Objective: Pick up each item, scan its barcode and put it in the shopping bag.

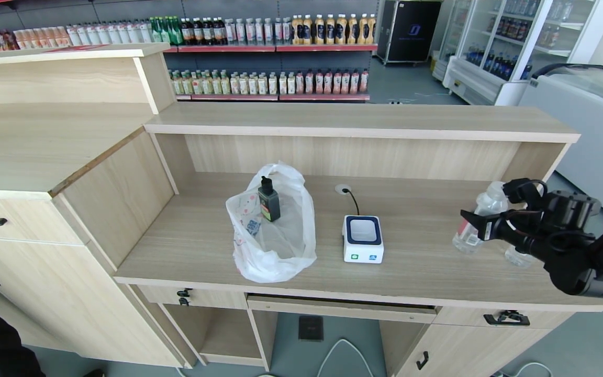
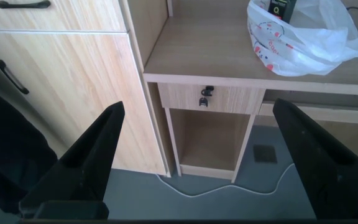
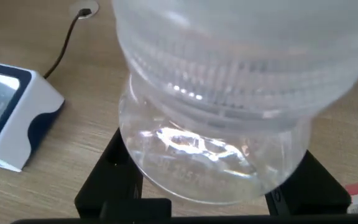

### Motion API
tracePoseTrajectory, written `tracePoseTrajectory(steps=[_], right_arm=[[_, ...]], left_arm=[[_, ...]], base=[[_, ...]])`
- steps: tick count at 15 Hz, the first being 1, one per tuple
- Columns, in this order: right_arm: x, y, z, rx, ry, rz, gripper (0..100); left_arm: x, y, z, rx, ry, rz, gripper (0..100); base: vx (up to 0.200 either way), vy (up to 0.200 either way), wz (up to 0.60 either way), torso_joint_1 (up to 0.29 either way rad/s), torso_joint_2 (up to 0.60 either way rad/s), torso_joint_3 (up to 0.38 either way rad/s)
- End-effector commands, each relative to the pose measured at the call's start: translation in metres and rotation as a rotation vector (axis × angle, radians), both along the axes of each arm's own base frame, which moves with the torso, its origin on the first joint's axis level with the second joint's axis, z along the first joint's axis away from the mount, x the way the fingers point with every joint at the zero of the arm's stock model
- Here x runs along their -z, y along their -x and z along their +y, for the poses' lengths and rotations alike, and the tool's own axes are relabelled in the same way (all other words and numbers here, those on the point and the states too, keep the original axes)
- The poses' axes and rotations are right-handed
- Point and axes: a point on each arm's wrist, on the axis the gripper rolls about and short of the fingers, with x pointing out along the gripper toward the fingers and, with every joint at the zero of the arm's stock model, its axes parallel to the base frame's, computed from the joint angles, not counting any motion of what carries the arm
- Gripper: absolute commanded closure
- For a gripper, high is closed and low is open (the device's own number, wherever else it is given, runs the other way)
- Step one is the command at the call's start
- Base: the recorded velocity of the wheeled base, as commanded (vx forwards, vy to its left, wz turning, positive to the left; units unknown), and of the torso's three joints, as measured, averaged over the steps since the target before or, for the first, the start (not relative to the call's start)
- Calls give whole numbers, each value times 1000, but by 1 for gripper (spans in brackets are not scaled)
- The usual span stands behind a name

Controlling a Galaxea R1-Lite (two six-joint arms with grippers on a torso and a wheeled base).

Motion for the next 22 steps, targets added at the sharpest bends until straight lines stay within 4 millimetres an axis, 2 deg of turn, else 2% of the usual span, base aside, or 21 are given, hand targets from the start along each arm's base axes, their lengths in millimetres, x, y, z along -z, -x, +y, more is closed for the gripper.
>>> tracePoseTrajectory(steps=[1, 3, 7, 9, 10, 11, 16, 17, 22], right_arm=[[-64, 33, 19, -30, -76, -38, 100], [-88, 53, 30, -46, -130, -21, 100], [-154, 116, 56, -98, -264, 12, 100], [-180, 142, 65, -126, -304, 16, 100], [-186, 149, 68, -136, -315, 24, 100], [-201, 167, 76, -168, -333, 38, 100], [-229, 212, 103, -195, -414, 100, 100], [-232, 216, 105, -196, -425, 106, 100], [-246, 261, 113, -227, -523, 203, 100]], left_arm=[[0, 0, 0, -1, 0, 0, 0], [0, 0, 0, -1, 0, 0, 0], [0, 0, 0, -1, 0, 0, 0], [0, 0, 0, -1, 0, 0, 0], [0, 0, 0, -1, 0, 0, 0], [0, 0, 0, -1, 0, 0, 0], [0, 0, 0, -1, 0, 0, 0], [0, 0, 0, -1, 0, 0, 0], [0, 0, 0, -1, 0, 0, 0]], base=[[0, 0, 0, 0, 0, 0], [0, 0, 0, 0, 0, 0], [0, 0, 0, 0, 0, 0], [0, 0, 0, 0, 0, 0], [0, 0, 0, 0, 0, 0], [0, 0, 0, 0, 0, 0], [0, 0, 0, 0, 0, 0], [0, 0, 0, 0, 0, 0], [0, 0, 0, 0, 0, 0]])
